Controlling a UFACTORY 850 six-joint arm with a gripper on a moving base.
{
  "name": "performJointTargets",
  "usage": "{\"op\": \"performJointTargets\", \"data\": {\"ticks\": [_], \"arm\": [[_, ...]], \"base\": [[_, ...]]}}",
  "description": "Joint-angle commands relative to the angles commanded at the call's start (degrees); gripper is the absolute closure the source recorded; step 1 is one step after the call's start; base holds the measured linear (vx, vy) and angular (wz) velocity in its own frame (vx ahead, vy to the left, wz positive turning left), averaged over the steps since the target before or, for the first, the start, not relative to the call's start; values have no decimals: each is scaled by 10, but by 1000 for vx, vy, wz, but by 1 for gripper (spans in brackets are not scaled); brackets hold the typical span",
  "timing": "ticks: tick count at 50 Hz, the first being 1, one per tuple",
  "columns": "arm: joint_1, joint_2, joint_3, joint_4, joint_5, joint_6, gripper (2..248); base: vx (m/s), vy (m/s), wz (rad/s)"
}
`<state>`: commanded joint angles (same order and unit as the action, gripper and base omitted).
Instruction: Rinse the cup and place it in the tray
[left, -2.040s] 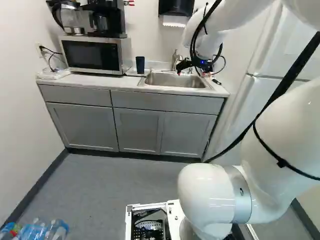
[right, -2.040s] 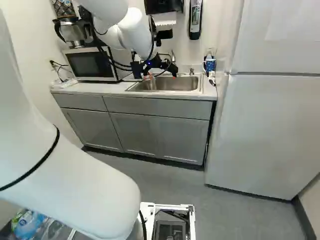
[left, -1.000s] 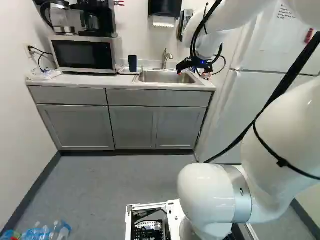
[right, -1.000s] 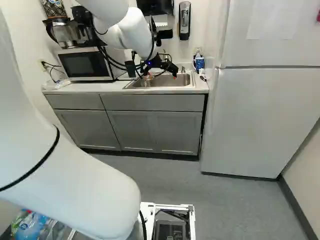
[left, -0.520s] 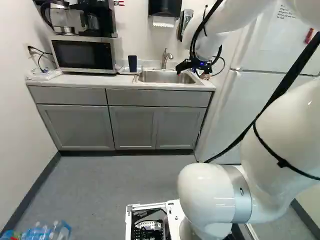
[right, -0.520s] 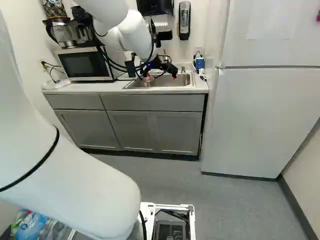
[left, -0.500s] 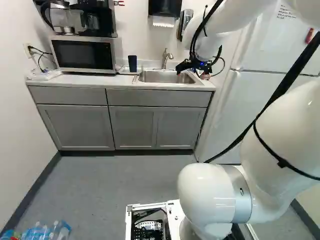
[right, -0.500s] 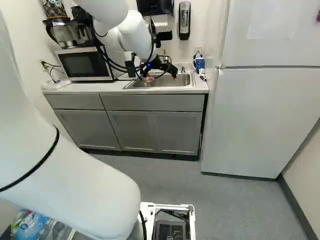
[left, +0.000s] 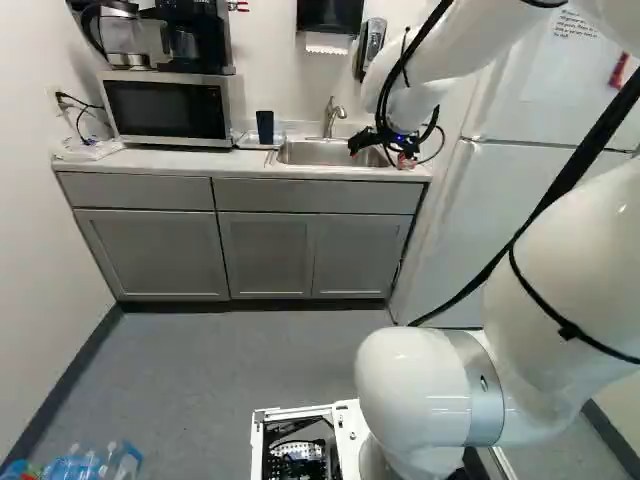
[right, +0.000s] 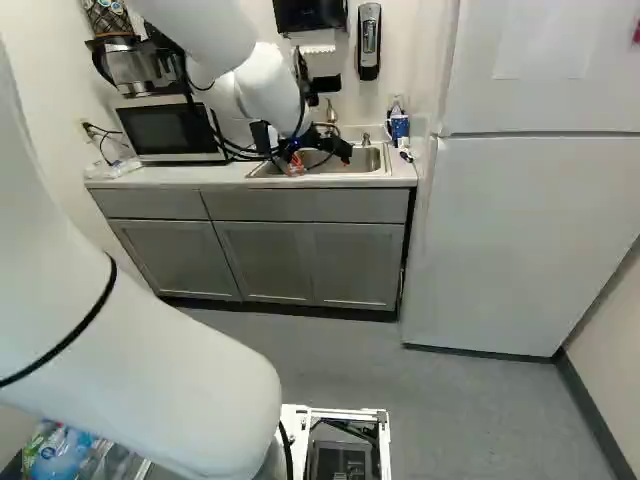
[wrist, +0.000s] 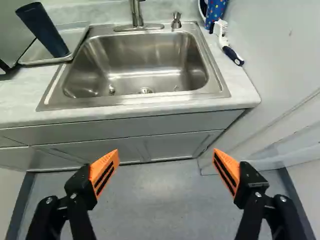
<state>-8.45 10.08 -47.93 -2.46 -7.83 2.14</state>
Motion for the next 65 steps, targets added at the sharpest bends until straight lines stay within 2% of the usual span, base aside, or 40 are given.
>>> {"op": "performJointTargets", "data": {"ticks": [30, 65], "arm": [[19, 13, 95, 5, 127, -5, 3], [49, 34, 249, 14, 336, -12, 3]], "base": [[0, 0, 0], [0, 0, 0]]}}
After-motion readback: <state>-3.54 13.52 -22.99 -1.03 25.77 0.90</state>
